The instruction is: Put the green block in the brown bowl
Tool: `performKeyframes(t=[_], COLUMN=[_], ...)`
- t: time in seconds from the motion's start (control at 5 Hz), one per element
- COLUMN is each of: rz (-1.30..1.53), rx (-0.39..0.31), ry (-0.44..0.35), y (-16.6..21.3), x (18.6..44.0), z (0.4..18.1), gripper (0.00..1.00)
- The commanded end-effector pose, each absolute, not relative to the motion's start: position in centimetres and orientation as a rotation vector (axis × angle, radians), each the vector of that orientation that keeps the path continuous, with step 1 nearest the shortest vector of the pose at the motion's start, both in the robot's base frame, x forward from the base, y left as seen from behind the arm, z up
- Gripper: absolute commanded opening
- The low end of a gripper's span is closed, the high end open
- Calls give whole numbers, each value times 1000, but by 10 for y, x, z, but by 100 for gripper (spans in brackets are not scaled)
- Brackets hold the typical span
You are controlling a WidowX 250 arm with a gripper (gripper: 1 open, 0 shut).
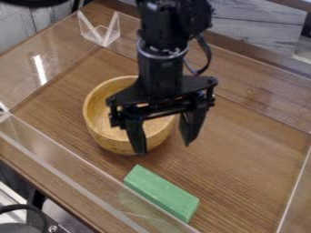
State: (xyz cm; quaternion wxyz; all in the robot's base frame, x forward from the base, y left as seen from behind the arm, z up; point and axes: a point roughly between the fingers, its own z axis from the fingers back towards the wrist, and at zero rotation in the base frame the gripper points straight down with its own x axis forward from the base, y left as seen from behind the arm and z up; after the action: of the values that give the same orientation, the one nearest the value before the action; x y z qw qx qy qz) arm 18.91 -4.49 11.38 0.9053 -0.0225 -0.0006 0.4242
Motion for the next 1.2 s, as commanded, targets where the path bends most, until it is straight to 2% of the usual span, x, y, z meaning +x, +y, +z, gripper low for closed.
performKeyframes(t=[0.0,0.2,1.0], rz=[955,1004,1193], rx=[-91,-109,-136], ry=[-41,-43,-34], y=[-49,-49,-44], x=[185,183,184], z=[107,94,66], gripper=[100,100,100])
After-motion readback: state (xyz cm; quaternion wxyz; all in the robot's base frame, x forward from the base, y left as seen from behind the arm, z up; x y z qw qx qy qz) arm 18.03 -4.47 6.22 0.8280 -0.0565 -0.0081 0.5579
